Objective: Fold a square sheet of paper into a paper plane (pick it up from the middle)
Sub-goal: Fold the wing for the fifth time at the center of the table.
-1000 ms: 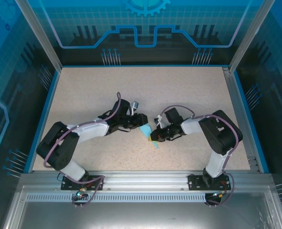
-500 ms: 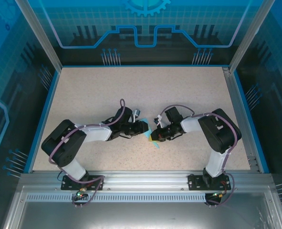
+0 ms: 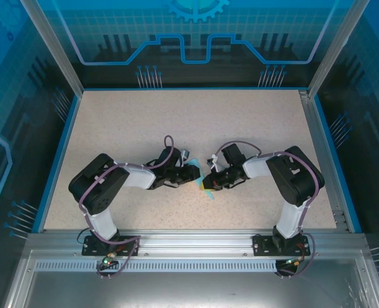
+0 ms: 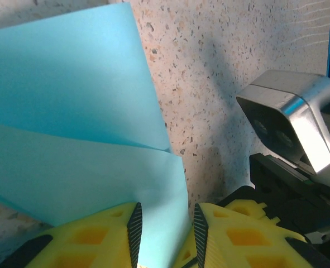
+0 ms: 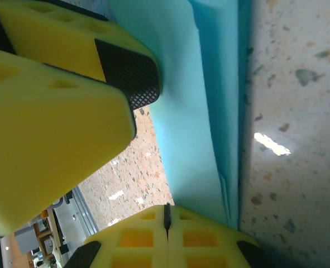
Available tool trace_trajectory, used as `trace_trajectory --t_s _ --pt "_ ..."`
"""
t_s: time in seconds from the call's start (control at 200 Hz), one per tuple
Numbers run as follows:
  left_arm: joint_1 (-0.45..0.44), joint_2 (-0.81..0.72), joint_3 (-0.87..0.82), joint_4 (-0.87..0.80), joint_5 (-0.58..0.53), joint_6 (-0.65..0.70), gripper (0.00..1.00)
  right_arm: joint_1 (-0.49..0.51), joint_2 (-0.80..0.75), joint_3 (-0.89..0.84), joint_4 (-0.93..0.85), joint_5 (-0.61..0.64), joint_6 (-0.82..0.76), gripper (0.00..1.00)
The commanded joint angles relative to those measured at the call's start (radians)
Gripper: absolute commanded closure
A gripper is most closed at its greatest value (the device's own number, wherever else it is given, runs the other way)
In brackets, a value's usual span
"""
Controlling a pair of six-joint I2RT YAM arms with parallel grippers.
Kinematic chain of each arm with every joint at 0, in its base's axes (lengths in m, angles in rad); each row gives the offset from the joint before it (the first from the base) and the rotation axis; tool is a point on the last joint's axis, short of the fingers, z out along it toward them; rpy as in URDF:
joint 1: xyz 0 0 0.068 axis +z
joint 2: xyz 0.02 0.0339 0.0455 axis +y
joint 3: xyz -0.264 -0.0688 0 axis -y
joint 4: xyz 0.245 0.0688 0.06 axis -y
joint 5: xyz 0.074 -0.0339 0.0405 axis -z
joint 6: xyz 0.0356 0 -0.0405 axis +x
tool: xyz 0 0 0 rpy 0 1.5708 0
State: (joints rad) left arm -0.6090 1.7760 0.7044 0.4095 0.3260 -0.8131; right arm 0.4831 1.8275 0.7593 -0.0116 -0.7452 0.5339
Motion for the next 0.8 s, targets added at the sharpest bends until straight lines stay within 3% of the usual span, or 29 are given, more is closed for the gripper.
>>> trace_trajectory --t_s 0.0,0.795 --pt "0.001 0.028 0.031 0.018 -0.056 0.005 0.67 -0.018 0.053 -0.037 -0.145 0.096 -0.029 0.96" --pt "0.213 0.031 0.021 -0.088 -0.013 0.081 0.68 -0.029 0.045 -0.044 -0.172 0.096 -0.062 0.98"
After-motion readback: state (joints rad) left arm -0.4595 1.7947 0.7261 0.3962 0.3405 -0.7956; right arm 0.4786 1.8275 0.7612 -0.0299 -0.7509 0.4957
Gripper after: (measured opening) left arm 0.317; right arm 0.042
